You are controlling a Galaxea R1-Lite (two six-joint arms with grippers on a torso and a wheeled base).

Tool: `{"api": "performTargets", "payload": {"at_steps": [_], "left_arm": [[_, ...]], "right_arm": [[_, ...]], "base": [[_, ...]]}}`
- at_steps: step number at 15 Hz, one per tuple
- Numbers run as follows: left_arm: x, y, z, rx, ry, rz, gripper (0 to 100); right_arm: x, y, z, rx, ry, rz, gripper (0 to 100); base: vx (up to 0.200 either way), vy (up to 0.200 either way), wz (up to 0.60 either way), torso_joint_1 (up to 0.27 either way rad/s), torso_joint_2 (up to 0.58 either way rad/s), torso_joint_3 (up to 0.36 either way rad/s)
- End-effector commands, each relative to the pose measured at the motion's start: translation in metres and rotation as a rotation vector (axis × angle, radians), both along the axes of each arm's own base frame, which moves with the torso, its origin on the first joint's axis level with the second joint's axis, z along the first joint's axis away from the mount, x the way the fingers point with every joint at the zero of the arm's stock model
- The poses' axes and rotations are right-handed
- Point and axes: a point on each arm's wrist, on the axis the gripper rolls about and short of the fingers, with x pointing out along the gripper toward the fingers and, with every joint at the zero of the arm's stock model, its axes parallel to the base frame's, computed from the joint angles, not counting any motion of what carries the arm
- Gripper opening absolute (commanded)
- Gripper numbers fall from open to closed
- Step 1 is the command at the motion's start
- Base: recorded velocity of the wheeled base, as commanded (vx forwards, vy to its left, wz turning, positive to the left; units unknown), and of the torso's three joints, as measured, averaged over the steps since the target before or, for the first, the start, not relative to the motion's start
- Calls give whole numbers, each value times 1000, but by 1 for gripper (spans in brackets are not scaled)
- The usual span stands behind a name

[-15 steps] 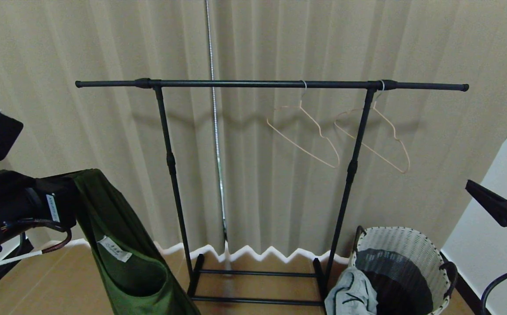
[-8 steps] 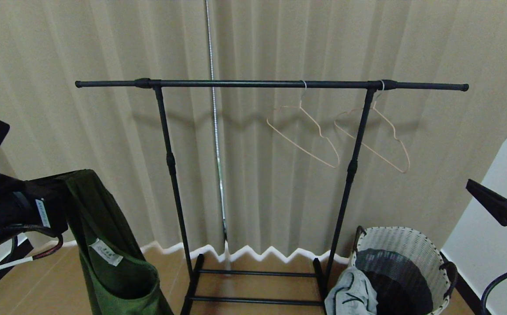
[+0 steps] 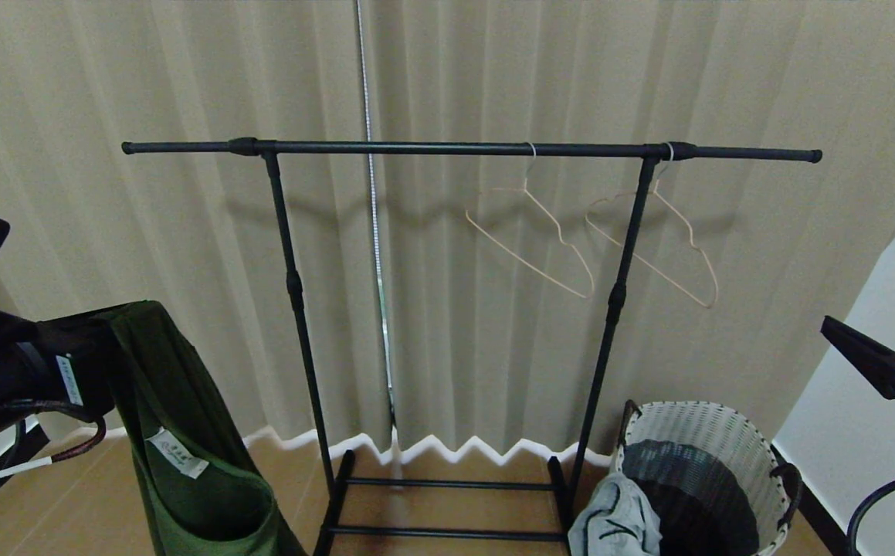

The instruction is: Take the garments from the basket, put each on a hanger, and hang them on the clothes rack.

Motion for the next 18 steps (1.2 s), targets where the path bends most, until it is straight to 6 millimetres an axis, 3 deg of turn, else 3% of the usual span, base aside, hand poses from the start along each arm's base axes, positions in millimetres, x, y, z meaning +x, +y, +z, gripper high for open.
{"api": "performTargets", "payload": {"at_steps": [1, 4, 13, 18], "left_arm": [[0, 0, -1, 1, 3, -1, 0], [0, 0, -1, 1, 3, -1, 0], [2, -1, -1, -3, 8, -3, 0], [1, -1, -1, -10, 10, -33, 0]], "right_arm": [[0, 0, 0, 0, 2, 0, 100], [1, 0, -1, 0, 4, 0, 100], [1, 0, -1, 0, 7, -2, 100], [0, 0, 0, -1, 1, -3, 100]], "base": [[0, -200, 0, 7, 7, -2], [0, -200, 0, 1, 2, 1], [0, 0, 0, 0, 0, 0], [200, 0, 0, -2, 3, 1]]}}
